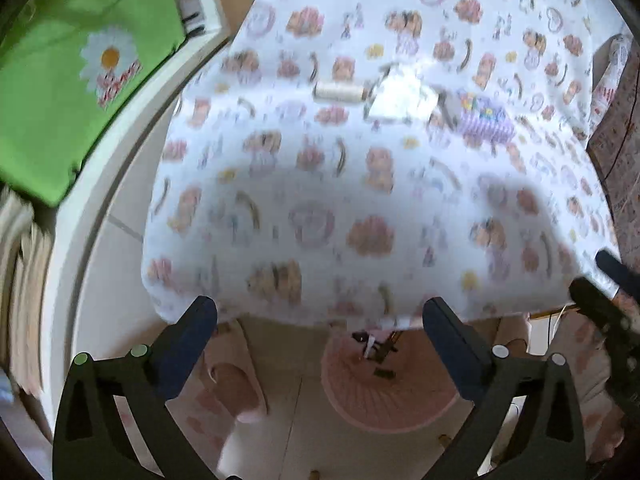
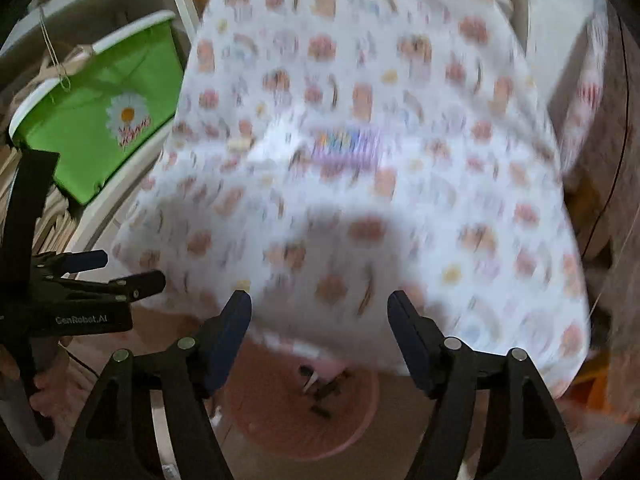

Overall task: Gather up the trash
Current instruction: 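Raise both open tools back over the tissue and purple box, then move the left tool to the white tissue and close on it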

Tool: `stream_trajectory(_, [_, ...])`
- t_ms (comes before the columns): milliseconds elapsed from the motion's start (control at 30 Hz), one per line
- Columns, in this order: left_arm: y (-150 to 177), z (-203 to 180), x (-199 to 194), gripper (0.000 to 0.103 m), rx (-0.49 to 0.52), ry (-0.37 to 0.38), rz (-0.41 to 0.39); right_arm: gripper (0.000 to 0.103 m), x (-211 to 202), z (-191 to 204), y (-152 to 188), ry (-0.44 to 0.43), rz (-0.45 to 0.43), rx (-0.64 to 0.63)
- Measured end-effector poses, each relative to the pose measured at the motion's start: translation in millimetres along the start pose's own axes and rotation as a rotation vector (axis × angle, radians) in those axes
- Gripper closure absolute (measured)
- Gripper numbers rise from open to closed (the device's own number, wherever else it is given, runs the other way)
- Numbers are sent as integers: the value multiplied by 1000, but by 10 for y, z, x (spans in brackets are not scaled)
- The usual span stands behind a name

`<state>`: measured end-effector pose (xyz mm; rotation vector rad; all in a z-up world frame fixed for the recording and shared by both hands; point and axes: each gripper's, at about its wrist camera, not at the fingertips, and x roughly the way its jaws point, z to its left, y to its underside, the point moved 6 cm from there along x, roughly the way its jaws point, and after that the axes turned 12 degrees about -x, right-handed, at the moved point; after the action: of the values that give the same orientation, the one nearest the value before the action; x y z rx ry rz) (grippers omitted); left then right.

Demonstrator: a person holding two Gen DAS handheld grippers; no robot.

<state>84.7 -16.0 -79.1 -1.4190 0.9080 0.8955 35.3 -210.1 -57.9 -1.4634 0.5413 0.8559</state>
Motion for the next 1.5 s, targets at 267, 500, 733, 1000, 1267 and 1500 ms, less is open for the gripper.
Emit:
stream_trajectory(267, [-703,-142,-137,1,-27,82,-59,18,-140,-366,-714,50,-111,-54])
stream_trajectory(500, [-922,-165,117,1,-59,144,-45,18,118,-667,-924,82,-141,-11])
stream_trajectory(733, [-965,-131,417,1,-96,161,-56,18,453,-810,-788,101,-92,38])
stream_trajectory(1000, [-1090,-376,498,1,-16,82,-152,18,592,-946,-845,153,-93,72])
stream_trajectory(1267, [-1012,-841,579,1,147,46,-204,18,642,-987,-854,136,-81,103])
stream_trajectory(1500, [-1136,-830,740,1,71,95,-156,18,659,-967,-817,155,-68,68])
